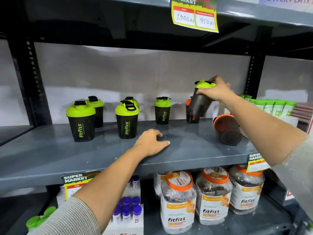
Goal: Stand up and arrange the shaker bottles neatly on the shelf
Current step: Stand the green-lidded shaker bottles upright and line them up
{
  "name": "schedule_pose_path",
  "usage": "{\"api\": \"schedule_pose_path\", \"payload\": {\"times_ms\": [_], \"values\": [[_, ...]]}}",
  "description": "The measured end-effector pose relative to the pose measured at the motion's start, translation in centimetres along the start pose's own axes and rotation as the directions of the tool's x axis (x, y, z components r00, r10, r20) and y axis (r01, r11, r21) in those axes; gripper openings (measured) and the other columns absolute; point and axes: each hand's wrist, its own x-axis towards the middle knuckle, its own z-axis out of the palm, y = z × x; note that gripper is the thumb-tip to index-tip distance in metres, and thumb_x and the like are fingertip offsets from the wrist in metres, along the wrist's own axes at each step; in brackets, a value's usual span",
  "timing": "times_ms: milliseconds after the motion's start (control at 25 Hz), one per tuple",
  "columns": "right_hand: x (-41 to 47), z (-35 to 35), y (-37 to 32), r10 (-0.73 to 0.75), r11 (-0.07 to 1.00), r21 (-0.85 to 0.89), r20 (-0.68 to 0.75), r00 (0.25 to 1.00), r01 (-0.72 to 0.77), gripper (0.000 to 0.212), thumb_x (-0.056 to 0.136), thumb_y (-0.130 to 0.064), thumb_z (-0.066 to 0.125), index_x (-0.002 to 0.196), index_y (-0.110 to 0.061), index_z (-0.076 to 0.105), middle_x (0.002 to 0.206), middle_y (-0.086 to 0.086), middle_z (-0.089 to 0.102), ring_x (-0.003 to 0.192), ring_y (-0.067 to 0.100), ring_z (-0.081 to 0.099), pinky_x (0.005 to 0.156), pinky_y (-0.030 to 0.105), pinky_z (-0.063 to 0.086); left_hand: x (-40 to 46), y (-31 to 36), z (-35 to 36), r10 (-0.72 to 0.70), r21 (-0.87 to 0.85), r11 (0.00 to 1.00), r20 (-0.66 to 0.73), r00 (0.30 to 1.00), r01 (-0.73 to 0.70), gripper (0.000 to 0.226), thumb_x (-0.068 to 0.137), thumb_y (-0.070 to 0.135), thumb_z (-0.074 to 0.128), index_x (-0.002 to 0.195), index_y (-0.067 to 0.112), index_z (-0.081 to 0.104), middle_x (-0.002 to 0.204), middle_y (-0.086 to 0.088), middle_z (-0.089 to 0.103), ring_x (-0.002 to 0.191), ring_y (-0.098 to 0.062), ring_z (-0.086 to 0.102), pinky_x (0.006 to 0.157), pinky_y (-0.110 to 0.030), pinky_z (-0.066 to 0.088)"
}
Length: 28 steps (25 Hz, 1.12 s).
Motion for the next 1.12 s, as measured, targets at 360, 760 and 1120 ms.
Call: {"api": "schedule_pose_path", "payload": {"times_ms": [360,760,1120], "values": [[-6.1,9.1,-2.5,-0.309,0.944,-0.033,0.274,0.911,0.330,0.060,0.066,-0.037,0.083,0.116,-0.028,0.051,0.121,0.010,0.053,0.116,0.026,0.046,0.090,0.030,0.041,-1.9,-3.2,-1.8,-0.106,0.225,0.971,0.089,0.990,0.084,0.084,0.084,0.073,0.041,0.138,0.010,0.049,0.146,-0.010,0.046,0.130,-0.033,0.047,0.106,-0.042,0.041],[-6.8,9.4,-0.5,-0.378,0.920,0.041,0.342,0.860,0.389,0.071,0.062,-0.037,0.089,0.117,-0.031,0.045,0.123,0.011,0.054,0.112,0.029,0.051,0.093,0.034,0.040,-1.8,-3.2,-1.6,-0.110,0.233,0.968,0.042,0.993,0.097,0.081,0.082,0.073,0.043,0.135,0.013,0.052,0.142,-0.009,0.050,0.125,-0.032,0.051,0.101,-0.042,0.044],[-4.0,4.2,-3.9,-0.236,0.908,-0.146,0.597,0.766,0.393,0.098,0.072,-0.013,0.083,0.149,-0.040,0.028,0.158,0.013,0.021,0.140,0.028,0.032,0.108,0.031,0.033,-2.0,-3.3,-1.4,-0.099,0.191,0.977,0.025,0.995,0.092,0.079,0.083,0.069,0.047,0.135,0.011,0.052,0.141,-0.010,0.050,0.127,-0.031,0.049,0.102,-0.040,0.042]]}}
